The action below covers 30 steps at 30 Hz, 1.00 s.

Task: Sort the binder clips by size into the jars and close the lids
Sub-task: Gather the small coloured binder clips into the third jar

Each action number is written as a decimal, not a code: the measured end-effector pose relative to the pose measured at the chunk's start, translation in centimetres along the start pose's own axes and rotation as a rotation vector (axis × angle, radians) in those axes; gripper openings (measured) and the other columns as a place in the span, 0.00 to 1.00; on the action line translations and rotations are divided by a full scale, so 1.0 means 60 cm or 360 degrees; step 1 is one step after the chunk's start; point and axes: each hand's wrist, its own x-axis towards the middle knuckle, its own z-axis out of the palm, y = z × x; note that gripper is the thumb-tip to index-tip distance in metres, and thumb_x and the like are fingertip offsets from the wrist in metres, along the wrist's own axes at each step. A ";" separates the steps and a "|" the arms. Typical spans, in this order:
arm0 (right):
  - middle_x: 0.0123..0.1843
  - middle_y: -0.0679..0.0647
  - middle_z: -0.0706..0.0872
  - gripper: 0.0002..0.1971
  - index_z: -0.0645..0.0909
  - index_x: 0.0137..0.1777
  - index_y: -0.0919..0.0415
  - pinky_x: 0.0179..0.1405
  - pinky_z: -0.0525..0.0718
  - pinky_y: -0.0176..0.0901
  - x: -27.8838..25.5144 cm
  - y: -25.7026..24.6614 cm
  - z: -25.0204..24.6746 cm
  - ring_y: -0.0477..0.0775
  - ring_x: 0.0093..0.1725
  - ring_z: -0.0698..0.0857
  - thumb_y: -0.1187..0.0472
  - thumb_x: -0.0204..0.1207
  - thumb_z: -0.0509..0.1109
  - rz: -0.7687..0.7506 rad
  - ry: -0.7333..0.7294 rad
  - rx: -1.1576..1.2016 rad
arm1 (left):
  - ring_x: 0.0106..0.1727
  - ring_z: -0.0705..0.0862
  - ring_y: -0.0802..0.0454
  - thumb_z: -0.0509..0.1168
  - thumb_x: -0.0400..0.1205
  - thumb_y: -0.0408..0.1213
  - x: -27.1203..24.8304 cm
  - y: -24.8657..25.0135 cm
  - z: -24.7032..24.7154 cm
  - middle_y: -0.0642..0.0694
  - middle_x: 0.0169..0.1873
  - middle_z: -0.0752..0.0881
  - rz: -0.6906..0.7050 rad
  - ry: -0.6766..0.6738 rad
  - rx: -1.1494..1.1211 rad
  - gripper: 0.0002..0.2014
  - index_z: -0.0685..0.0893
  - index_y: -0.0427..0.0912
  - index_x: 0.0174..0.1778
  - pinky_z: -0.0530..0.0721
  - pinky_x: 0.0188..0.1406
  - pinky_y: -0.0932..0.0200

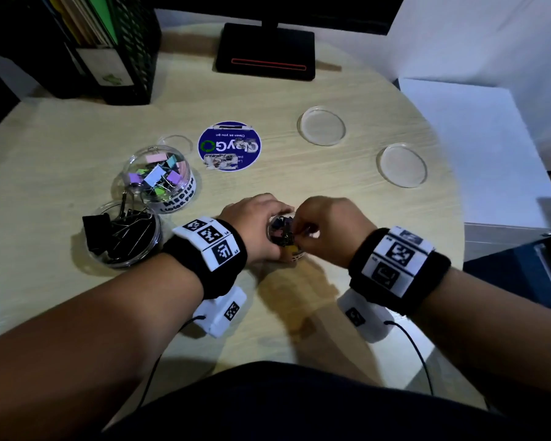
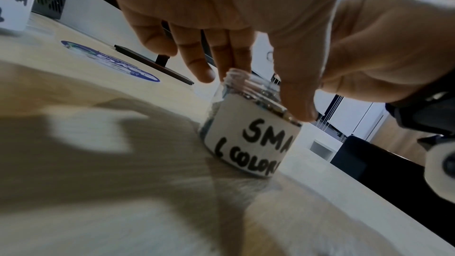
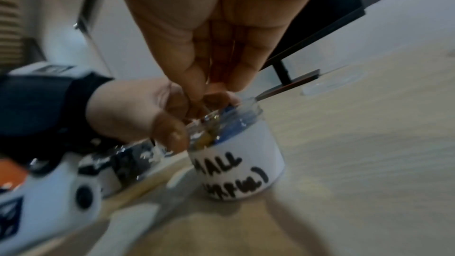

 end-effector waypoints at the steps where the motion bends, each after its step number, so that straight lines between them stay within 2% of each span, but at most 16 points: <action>1: 0.34 0.57 0.87 0.06 0.88 0.34 0.60 0.35 0.83 0.46 -0.003 -0.003 0.008 0.60 0.33 0.85 0.63 0.58 0.70 -0.0058 -0.0039 -0.0048 | 0.61 0.79 0.55 0.81 0.54 0.58 0.001 -0.001 0.001 0.59 0.58 0.79 0.0001 0.0003 -0.0015 0.41 0.78 0.59 0.65 0.77 0.62 0.54; 5: 0.37 0.57 0.89 0.11 0.90 0.37 0.57 0.36 0.85 0.55 -0.013 -0.001 0.025 0.63 0.39 0.84 0.56 0.62 0.67 -0.0027 -0.0147 -0.0075 | 0.63 0.78 0.54 0.81 0.56 0.54 0.000 0.001 0.001 0.58 0.61 0.79 -0.0011 -0.0010 -0.0019 0.41 0.77 0.58 0.67 0.75 0.65 0.54; 9: 0.37 0.52 0.90 0.18 0.90 0.39 0.52 0.39 0.85 0.51 -0.022 0.004 0.029 0.61 0.39 0.85 0.49 0.65 0.58 -0.0036 -0.0135 -0.0064 | 0.61 0.79 0.54 0.81 0.55 0.55 -0.006 -0.001 0.003 0.58 0.59 0.79 -0.0023 0.0013 -0.0061 0.41 0.78 0.58 0.67 0.76 0.63 0.54; 12: 0.38 0.51 0.90 0.17 0.90 0.39 0.52 0.39 0.86 0.49 -0.033 0.003 0.034 0.61 0.38 0.85 0.50 0.67 0.59 -0.0108 -0.0154 -0.0085 | 0.62 0.78 0.54 0.81 0.56 0.52 -0.010 0.000 0.002 0.57 0.59 0.78 -0.0025 -0.0032 -0.0083 0.41 0.78 0.57 0.67 0.77 0.63 0.54; 16: 0.41 0.50 0.89 0.17 0.90 0.42 0.54 0.41 0.82 0.44 -0.046 0.014 0.027 0.59 0.38 0.83 0.53 0.67 0.59 -0.0059 0.0038 -0.0133 | 0.63 0.75 0.56 0.79 0.60 0.56 -0.020 -0.004 -0.008 0.56 0.62 0.77 0.0005 -0.0186 0.0011 0.41 0.74 0.59 0.70 0.75 0.65 0.55; 19: 0.41 0.50 0.89 0.16 0.90 0.44 0.54 0.39 0.81 0.44 -0.052 0.020 0.029 0.59 0.36 0.82 0.56 0.67 0.59 -0.0054 0.0106 -0.0237 | 0.58 0.79 0.56 0.76 0.68 0.53 -0.023 -0.013 -0.006 0.55 0.57 0.78 -0.0016 -0.0128 -0.0200 0.31 0.78 0.56 0.68 0.75 0.60 0.62; 23: 0.42 0.50 0.89 0.17 0.90 0.44 0.54 0.36 0.83 0.44 -0.055 0.015 0.035 0.58 0.35 0.82 0.57 0.67 0.58 -0.0133 0.0115 -0.0301 | 0.37 0.79 0.59 0.74 0.74 0.40 -0.025 -0.015 0.002 0.56 0.48 0.81 -0.0078 -0.0003 -0.0332 0.17 0.84 0.53 0.59 0.72 0.45 0.68; 25: 0.43 0.51 0.90 0.18 0.89 0.46 0.56 0.37 0.84 0.45 -0.054 0.012 0.036 0.59 0.36 0.83 0.58 0.67 0.58 -0.0173 0.0130 -0.0296 | 0.31 0.78 0.63 0.73 0.75 0.37 -0.027 -0.014 0.006 0.58 0.42 0.81 -0.0143 0.0030 -0.0388 0.12 0.85 0.52 0.53 0.73 0.39 0.68; 27: 0.47 0.52 0.90 0.19 0.88 0.51 0.56 0.40 0.85 0.47 -0.054 0.012 0.043 0.61 0.38 0.83 0.59 0.67 0.58 -0.0189 0.0122 -0.0280 | 0.31 0.78 0.61 0.72 0.75 0.36 -0.028 -0.013 0.011 0.60 0.37 0.80 -0.0176 0.0037 -0.0393 0.09 0.85 0.52 0.50 0.73 0.36 0.68; 30: 0.54 0.52 0.89 0.22 0.86 0.58 0.55 0.40 0.86 0.56 -0.057 0.015 0.059 0.64 0.42 0.84 0.59 0.68 0.55 -0.0167 0.0009 -0.0267 | 0.38 0.81 0.56 0.71 0.76 0.36 -0.030 -0.009 0.012 0.56 0.43 0.82 -0.0134 0.0042 -0.0346 0.09 0.86 0.50 0.51 0.76 0.43 0.67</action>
